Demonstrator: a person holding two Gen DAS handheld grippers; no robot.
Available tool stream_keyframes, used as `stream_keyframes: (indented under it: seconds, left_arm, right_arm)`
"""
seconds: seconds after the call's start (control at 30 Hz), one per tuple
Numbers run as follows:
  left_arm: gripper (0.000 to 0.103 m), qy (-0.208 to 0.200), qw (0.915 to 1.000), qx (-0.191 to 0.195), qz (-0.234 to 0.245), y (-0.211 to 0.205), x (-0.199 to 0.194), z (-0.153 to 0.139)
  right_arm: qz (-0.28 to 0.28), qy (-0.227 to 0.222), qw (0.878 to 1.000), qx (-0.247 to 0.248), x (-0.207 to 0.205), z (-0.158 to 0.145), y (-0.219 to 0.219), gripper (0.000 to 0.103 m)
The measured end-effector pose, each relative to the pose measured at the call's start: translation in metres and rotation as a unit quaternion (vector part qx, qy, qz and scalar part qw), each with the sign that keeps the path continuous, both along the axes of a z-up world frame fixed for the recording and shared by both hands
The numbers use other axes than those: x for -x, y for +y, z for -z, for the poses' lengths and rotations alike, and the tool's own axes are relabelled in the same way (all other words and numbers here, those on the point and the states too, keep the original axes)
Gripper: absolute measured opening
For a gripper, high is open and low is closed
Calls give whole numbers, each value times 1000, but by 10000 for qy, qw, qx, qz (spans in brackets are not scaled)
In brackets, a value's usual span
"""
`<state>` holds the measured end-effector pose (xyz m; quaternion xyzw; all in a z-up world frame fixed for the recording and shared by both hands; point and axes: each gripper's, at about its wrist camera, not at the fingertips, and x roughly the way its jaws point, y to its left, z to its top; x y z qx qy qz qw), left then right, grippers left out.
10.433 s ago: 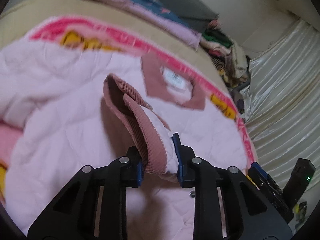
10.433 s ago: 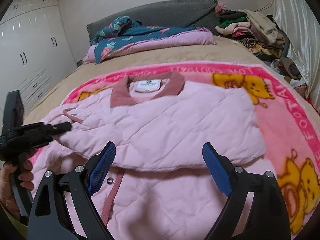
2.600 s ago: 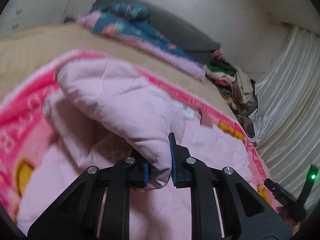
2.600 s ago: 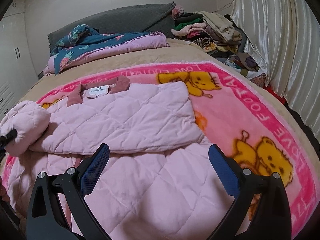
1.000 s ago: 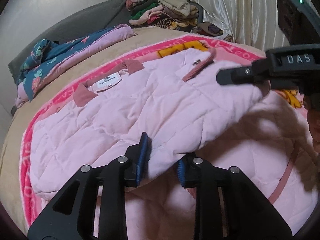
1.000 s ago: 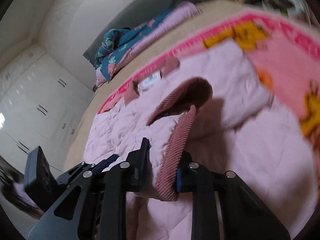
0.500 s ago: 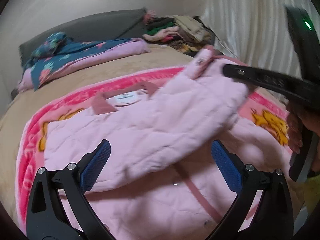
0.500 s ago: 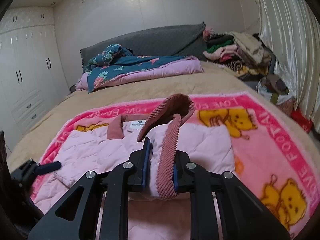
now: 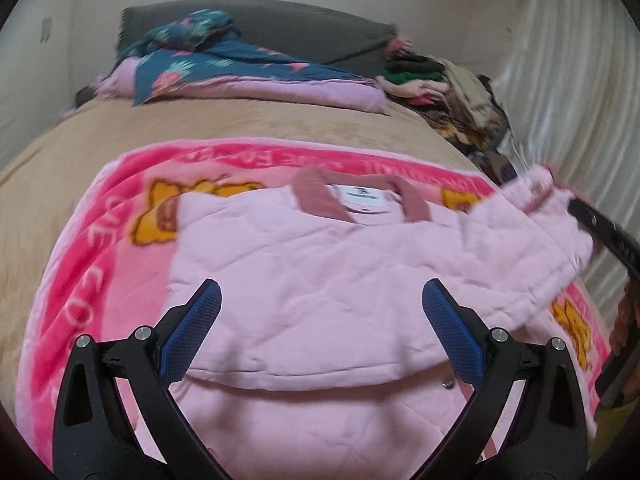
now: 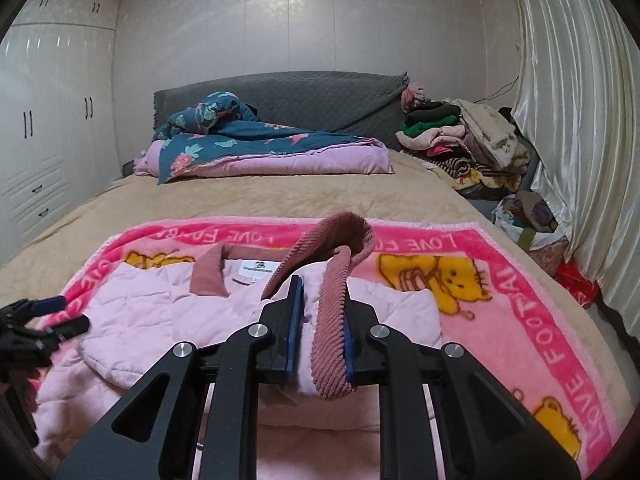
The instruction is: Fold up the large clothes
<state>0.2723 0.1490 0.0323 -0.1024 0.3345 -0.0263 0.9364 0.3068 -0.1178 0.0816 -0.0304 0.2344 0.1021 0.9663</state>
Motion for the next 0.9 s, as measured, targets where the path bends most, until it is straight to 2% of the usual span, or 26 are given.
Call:
stream_keyframes:
  seconds: [0.23,0.9]
  left_arm:
    - [94,61,9986,418,-321,25,2,4]
    - [94,231,9988,389,-181,12,-6,15]
  right_arm:
    - [226,216,9995,0,-16,18,-7,15]
    - [730,772,9943,58,-41,73,-25,18]
